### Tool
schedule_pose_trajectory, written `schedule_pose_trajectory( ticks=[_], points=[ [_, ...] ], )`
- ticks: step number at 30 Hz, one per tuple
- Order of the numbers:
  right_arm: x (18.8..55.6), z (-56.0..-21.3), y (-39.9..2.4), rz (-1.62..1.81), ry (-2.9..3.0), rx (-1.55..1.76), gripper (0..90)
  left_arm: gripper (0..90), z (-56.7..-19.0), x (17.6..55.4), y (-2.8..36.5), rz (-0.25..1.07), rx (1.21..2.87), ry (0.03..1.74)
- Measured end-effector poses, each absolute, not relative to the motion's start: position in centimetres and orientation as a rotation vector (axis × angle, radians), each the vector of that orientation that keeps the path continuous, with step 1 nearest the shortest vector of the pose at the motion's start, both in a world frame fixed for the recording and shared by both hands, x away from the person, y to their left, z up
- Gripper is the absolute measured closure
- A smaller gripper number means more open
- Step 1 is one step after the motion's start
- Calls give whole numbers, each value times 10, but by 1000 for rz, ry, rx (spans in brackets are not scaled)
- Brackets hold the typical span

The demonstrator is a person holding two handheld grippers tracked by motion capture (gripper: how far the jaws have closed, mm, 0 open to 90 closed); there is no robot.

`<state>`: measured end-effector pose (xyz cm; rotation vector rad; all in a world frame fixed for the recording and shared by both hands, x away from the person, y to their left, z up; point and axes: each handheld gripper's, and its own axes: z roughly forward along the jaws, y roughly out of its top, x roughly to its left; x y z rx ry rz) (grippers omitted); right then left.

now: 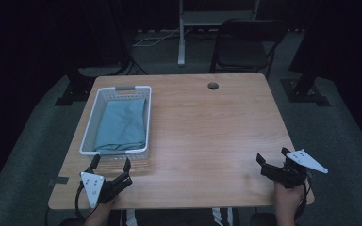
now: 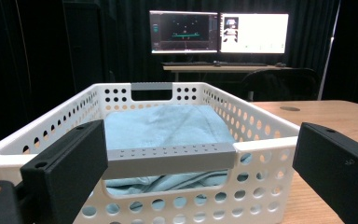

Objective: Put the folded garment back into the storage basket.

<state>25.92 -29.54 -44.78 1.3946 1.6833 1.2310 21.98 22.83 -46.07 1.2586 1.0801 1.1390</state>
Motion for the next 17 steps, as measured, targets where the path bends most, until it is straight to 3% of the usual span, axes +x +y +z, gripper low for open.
schedule_pose_trajectory(
  ticks=[17],
  points=[
    [264,-449,-294,1199,1693,1418,32,45,-461,220,228,1140,1258,1081]
  ],
)
